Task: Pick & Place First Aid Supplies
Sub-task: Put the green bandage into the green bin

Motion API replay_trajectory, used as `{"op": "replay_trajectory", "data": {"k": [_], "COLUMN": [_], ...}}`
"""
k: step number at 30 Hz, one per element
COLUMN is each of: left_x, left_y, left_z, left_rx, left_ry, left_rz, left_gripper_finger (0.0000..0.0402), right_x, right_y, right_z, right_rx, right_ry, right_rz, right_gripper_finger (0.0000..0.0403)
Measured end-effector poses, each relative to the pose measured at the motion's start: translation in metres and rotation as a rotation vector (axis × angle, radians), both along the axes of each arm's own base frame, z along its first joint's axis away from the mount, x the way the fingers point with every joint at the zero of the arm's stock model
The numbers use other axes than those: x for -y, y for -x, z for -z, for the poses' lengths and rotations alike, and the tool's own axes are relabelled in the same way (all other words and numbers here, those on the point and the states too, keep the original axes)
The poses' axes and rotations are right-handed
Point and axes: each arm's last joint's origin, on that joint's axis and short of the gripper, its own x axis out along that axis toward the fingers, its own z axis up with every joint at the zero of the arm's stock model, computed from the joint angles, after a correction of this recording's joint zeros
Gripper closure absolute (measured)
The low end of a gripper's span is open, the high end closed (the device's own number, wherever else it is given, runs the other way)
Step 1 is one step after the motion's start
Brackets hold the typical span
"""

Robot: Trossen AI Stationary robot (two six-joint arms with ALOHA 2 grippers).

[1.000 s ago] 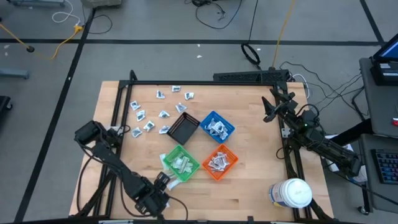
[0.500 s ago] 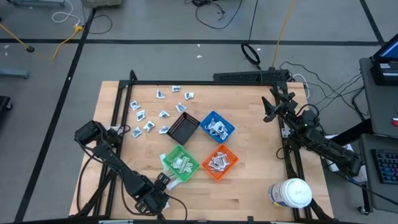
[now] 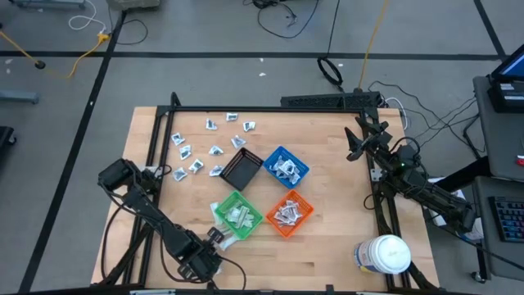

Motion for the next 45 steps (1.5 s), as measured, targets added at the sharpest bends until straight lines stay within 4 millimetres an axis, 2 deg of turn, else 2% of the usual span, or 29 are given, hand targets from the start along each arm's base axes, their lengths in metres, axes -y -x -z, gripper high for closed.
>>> {"op": "replay_trajectory", "data": {"k": [3, 9, 13, 21, 24, 29, 32, 39, 45], "left_x": [0.0, 0.001, 0.002, -0.011, -0.017, -0.023, -0.039, -0.089, -0.132], "left_y": [0.002, 0.002, 0.003, 0.016, 0.021, 0.02, 0.006, -0.028, -0.047], "left_z": [0.001, -0.005, -0.035, -0.092, -0.102, -0.103, -0.103, -0.103, -0.103], "left_rx": [-0.028, -0.036, -0.001, 0.017, -0.004, -0.045, -0.042, -0.058, -0.049], "left_ry": [0.022, 0.033, 0.077, 0.106, 0.093, 0.08, 0.083, 0.092, 0.07], "left_rz": [0.004, -0.016, -0.023, -0.059, -0.073, -0.099, -0.168, -0.315, -0.374], "left_gripper_finger": [0.0393, 0.0398, 0.0399, 0.04, 0.04, 0.04, 0.0401, 0.0401, 0.0401], "right_x": [0.0, 0.0, 0.0, 0.0, 0.0, 0.0, 0.0, 0.0, 0.0], "right_y": [0.0, 0.0, 0.0, 0.0, 0.0, 0.0, 0.0, 0.0, 0.0], "right_z": [0.0, 0.0, 0.0, 0.0, 0.0, 0.0, 0.0, 0.0, 0.0], "right_rx": [0.0, -0.001, 0.0, -0.001, 0.0, 0.0, 0.0, 0.0, 0.0], "right_ry": [0.0, 0.0, 0.0, 0.0, 0.0, 0.0, 0.0, 0.0, 0.0], "right_rz": [0.0, 0.0, 0.0, 0.0, 0.0, 0.0, 0.0, 0.0, 0.0], "right_gripper_finger": [0.014, 0.014, 0.014, 0.014, 0.014, 0.014, 0.014, 0.014, 0.014]}}
